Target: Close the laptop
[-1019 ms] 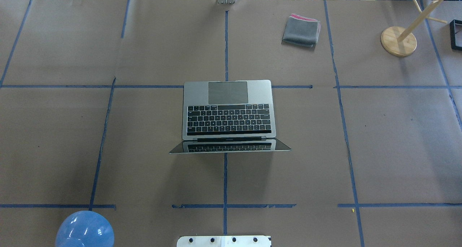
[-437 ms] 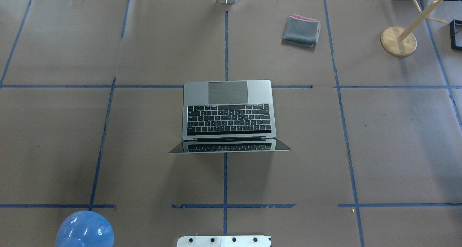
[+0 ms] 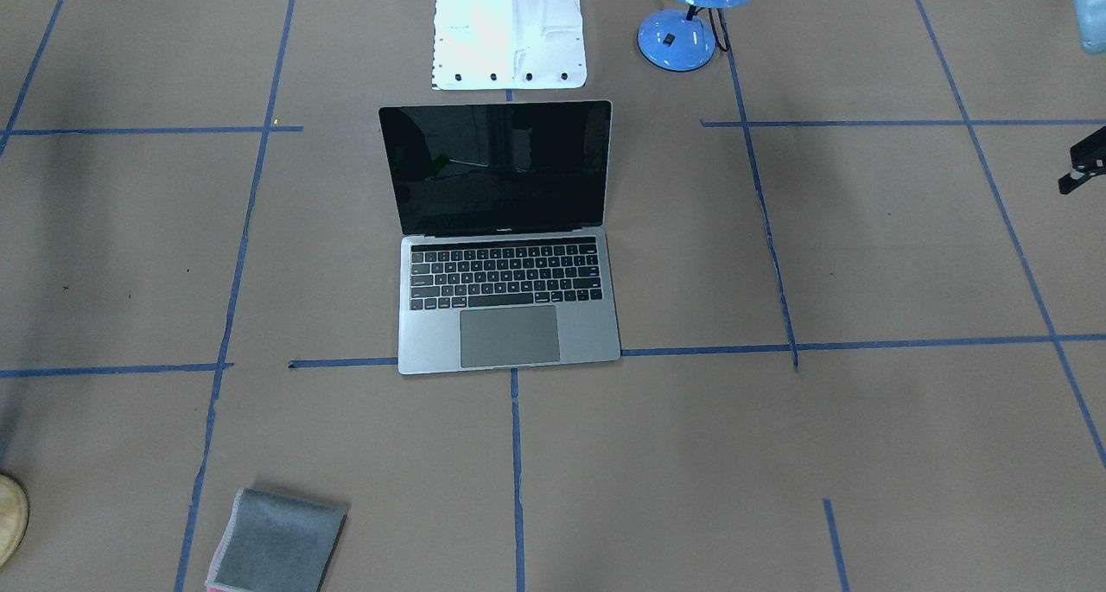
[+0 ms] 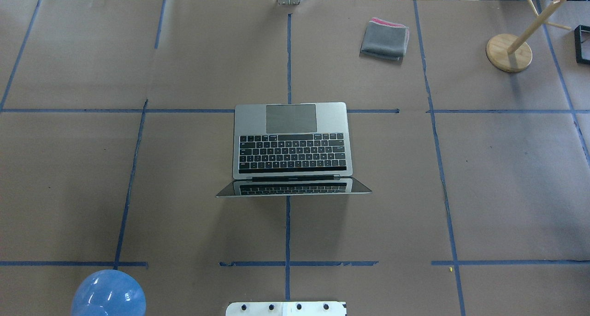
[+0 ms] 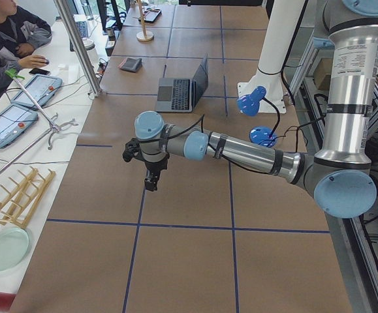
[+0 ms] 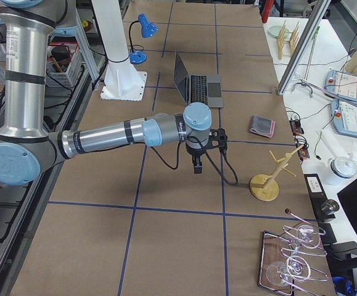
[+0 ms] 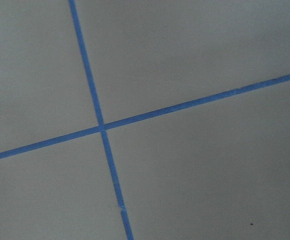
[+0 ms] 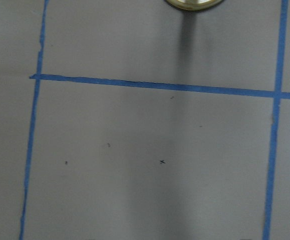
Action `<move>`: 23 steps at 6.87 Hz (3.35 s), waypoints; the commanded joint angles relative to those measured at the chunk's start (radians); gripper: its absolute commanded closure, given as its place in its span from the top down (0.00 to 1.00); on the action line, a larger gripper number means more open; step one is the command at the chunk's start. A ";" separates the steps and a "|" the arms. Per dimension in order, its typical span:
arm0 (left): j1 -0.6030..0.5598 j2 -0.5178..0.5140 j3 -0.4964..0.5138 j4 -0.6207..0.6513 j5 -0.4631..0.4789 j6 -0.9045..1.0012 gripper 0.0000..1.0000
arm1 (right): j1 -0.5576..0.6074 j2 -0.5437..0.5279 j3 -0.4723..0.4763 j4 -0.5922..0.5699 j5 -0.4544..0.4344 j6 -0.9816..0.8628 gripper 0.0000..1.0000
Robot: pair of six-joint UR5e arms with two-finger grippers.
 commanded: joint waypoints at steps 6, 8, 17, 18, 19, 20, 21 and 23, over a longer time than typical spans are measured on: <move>0.457 -0.105 -0.282 0.001 0.011 -0.697 0.99 | -0.446 -0.009 0.148 0.480 -0.131 0.867 0.66; 0.562 -0.193 -0.279 0.001 0.021 -0.833 0.49 | -0.662 0.016 0.202 0.480 -0.314 0.989 0.53; 0.806 -0.303 -0.255 -0.076 0.099 -0.991 0.00 | -1.054 0.056 0.311 0.477 -0.603 1.058 0.04; 0.826 -0.310 -0.262 -0.094 0.099 -1.041 0.00 | -1.063 0.095 0.311 0.468 -0.609 1.104 0.03; 0.848 -0.311 -0.261 -0.145 0.111 -1.106 0.00 | -1.104 0.120 0.310 0.468 -0.670 1.150 0.02; 0.871 -0.331 -0.253 -0.172 0.143 -1.162 0.00 | -1.120 0.140 0.308 0.462 -0.719 1.152 0.01; 0.877 -0.351 -0.253 -0.173 0.169 -1.187 0.00 | -1.118 0.189 0.310 0.394 -0.721 1.154 0.00; 0.907 -0.368 -0.264 -0.173 0.276 -1.254 0.00 | -1.118 0.307 0.310 0.223 -0.762 1.218 0.00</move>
